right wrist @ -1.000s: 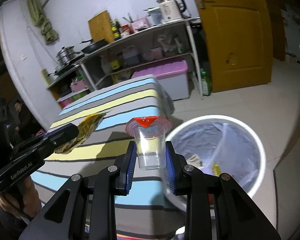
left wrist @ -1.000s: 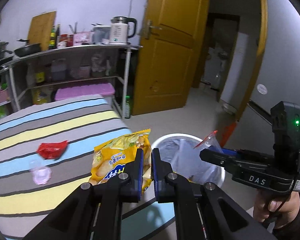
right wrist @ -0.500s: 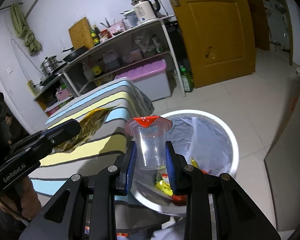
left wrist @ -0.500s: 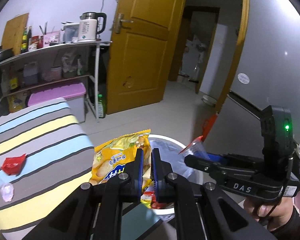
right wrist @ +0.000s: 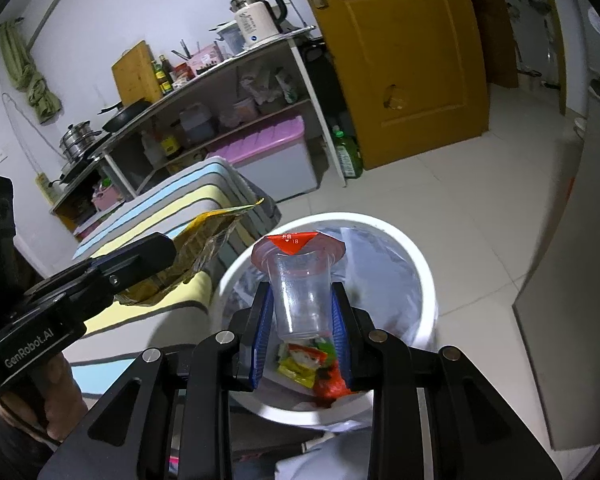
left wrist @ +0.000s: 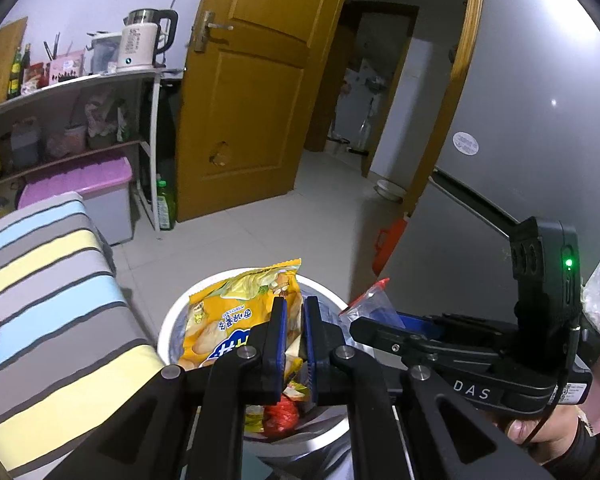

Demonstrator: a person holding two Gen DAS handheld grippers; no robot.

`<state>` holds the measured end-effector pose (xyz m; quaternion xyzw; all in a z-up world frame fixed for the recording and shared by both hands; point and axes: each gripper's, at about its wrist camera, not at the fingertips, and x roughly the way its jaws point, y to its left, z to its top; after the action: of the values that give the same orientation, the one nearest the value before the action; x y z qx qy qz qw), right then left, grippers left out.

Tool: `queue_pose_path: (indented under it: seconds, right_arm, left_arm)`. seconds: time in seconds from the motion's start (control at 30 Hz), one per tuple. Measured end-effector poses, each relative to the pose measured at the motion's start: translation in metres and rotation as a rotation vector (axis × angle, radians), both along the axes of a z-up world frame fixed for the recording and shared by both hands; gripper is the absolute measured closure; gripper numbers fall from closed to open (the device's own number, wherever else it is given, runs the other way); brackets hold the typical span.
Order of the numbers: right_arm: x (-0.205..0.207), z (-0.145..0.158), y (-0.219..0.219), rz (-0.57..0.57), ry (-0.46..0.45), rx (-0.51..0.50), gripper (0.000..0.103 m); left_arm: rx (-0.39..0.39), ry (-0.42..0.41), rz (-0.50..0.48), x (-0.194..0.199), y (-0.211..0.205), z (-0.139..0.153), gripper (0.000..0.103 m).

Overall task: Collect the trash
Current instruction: 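Open both grippers to drop the chip bag and cup into the bin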

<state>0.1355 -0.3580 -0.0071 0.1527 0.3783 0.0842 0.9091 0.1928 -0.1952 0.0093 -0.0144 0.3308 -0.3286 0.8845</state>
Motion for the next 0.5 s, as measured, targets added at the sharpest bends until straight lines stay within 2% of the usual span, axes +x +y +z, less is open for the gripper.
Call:
queue_pose_path:
  seconds: [0.27, 0.33, 0.37, 0.4, 0.5]
  right_arm:
    - [0.012, -0.015, -0.004, -0.014, 0.05, -0.001, 0.072]
    - [0.014, -0.019, -0.002, -0.011, 0.062, -0.012, 0.062]
    - [0.015, -0.02, -0.001, -0.01, 0.066, -0.012, 0.058]
    - [0.016, -0.022, -0.001, -0.009, 0.071, -0.01, 0.058]
    - [0.017, -0.024, 0.0, -0.008, 0.078, -0.013, 0.058]
  left_arm:
    - [0.002, 0.045, -0.018, 0.013, -0.005, -0.019, 0.094]
    - [0.011, 0.051, -0.008, 0.016, -0.002, -0.023, 0.091]
    - [0.016, 0.057, 0.0, 0.018, 0.0, -0.026, 0.084]
    - [0.014, 0.062, 0.001, 0.019, 0.001, -0.027, 0.079]
    - [0.014, 0.067, 0.014, 0.02, 0.006, -0.029, 0.078]
